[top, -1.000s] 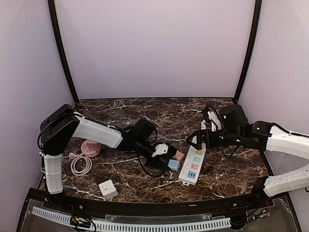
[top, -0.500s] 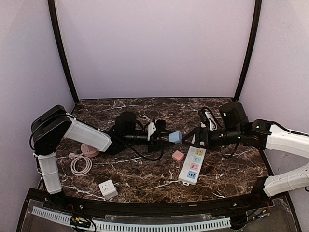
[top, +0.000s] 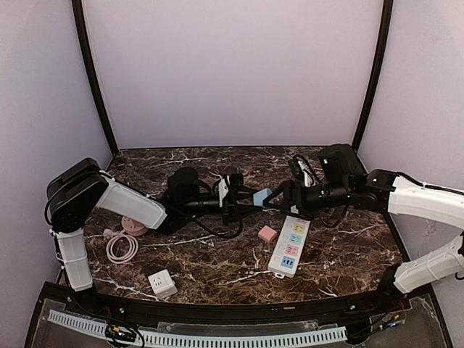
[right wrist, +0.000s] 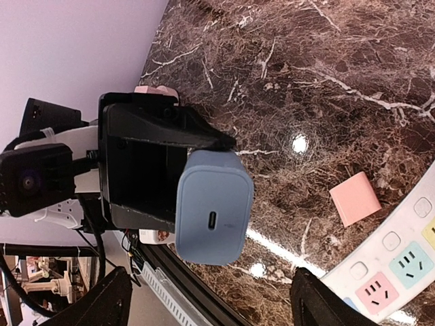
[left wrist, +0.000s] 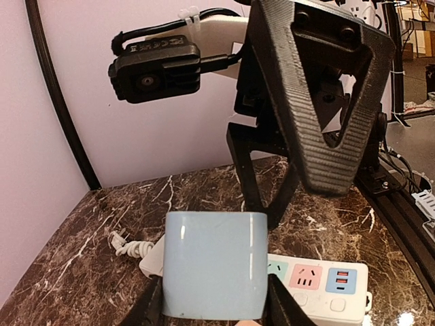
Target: Insert the plug
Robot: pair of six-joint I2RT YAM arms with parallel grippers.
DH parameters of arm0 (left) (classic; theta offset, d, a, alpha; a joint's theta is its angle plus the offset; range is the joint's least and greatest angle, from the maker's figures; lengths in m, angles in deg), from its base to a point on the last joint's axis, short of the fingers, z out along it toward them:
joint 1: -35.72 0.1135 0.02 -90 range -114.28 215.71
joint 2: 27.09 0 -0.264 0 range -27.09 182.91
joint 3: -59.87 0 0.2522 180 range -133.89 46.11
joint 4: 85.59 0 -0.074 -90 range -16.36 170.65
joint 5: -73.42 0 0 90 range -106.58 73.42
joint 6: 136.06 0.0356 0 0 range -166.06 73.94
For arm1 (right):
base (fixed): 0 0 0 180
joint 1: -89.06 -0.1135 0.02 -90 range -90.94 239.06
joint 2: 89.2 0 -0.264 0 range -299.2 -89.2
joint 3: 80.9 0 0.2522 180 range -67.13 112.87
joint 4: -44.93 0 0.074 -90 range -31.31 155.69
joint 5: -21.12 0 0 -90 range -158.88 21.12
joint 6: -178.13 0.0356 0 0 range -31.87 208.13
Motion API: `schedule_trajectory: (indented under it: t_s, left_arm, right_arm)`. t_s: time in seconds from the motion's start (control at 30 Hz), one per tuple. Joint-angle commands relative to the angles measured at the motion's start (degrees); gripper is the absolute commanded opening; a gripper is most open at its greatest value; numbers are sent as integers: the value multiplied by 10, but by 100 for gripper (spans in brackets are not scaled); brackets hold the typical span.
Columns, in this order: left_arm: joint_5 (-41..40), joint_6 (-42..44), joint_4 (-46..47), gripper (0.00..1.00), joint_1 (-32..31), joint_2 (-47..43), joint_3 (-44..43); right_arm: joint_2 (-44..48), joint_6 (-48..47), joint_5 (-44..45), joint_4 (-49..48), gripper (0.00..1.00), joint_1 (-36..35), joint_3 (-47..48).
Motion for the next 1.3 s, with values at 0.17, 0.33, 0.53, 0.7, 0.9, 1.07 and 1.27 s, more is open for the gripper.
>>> schedule_trajectory:
  t_s: [0.17,0.33,0.53,0.7,0.9,1.07,1.27]
  left_arm:
    - [16,-1,27,1,-2,0,12]
    - [16,6,24,1,-3,1,12]
    - [14,16,16,1,-4,6,7]
    - [13,21,13,1,-5,9,5]
    - [14,28,9,1,-7,13,3]
    - [20,19,23,1,-8,16,4]
    - [32,14,37,1,-7,17,8]
  right_arm:
    - [-50,7,-7,-7,73,4,55]
    - [-66,7,-3,10,67,4,78]
    - [-81,6,-9,17,58,5,92]
    - [-86,4,-14,19,52,5,96]
    - [-89,1,-21,20,49,5,96]
    - [-88,1,-29,12,48,5,93]
    - [-88,2,-37,3,41,5,86]
